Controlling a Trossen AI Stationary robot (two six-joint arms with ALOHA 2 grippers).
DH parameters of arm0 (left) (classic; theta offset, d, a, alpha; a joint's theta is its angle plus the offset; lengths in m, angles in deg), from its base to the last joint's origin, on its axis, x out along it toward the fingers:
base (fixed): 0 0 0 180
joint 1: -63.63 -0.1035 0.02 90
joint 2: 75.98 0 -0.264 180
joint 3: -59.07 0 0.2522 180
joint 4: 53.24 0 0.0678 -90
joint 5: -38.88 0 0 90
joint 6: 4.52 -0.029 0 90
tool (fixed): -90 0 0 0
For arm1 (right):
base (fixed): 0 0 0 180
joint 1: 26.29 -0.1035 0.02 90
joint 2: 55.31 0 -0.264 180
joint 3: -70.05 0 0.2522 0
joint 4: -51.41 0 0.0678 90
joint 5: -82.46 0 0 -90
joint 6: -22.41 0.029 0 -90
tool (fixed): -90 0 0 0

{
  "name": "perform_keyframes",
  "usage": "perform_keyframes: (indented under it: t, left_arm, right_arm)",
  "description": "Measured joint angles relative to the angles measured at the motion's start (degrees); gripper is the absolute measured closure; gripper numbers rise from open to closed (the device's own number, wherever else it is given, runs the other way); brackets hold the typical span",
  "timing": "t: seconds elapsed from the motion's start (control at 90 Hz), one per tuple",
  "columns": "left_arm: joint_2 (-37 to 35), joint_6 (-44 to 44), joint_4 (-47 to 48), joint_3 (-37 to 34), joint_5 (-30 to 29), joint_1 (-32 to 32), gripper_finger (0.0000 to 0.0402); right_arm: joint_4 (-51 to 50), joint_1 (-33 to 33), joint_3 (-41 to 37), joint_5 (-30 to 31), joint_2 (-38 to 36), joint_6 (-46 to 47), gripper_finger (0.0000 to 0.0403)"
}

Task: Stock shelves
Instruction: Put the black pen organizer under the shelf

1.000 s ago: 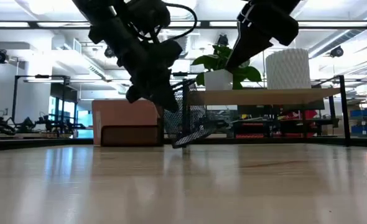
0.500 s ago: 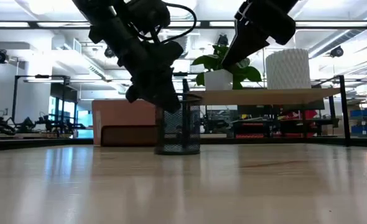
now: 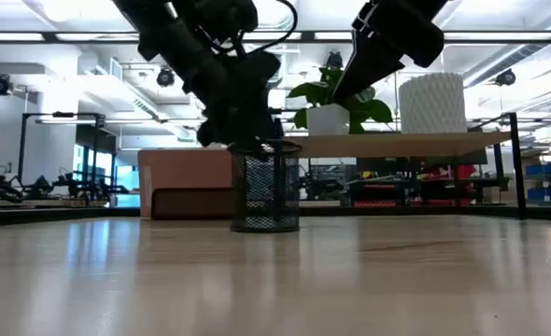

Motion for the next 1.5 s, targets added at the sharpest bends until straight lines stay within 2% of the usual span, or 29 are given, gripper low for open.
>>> perform_keyframes:
  t: [0.244,0.533,0.767,0.978,1.2,1.311,1.5]
  left_arm:
    - [-4.86,-3.58,10.85,6.11,0.02,2.73,0.017]
    - [-8.75,-3.82,16.4,5.46,-0.19,13.72,0.0174]
    - [-8.9,-1.8,19.18,5.42,-6.19,21.93,0.018]
    - [-8.85,3.83,23.36,4.18,-10.54,24.78,0.0172]
    - [-8.77,6.72,22.16,-1.6,-14.56,24.83,0.0157]
    - [-8.77,6.39,17.35,-5.18,-17.81,24.7,0.0148]
    - [-8.77,2.5,4.19,-11.64,-17.99,23.04,0.0137]
  right_arm:
    - [-0.01,0.0,0.0,-0.01,0.02,-0.02,0.0391]
    - [0.17,0.0,-0.47,-0.02,0.02,0.47,0.0391]
    - [1.51,0.01,-1.25,-0.06,0.02,0.5,0.0391]
    - [1.66,0.0,-1.87,-0.25,0.02,1.74,0.0391]
    - [1.68,0.0,-2.53,-0.51,0.02,5.19,0.0373]
    - [1.67,0.0,-2.99,-1.02,0.02,8.02,0.0346]
    - [1.66,0.0,-3.41,-2.08,0.02,13.02,0.0291]
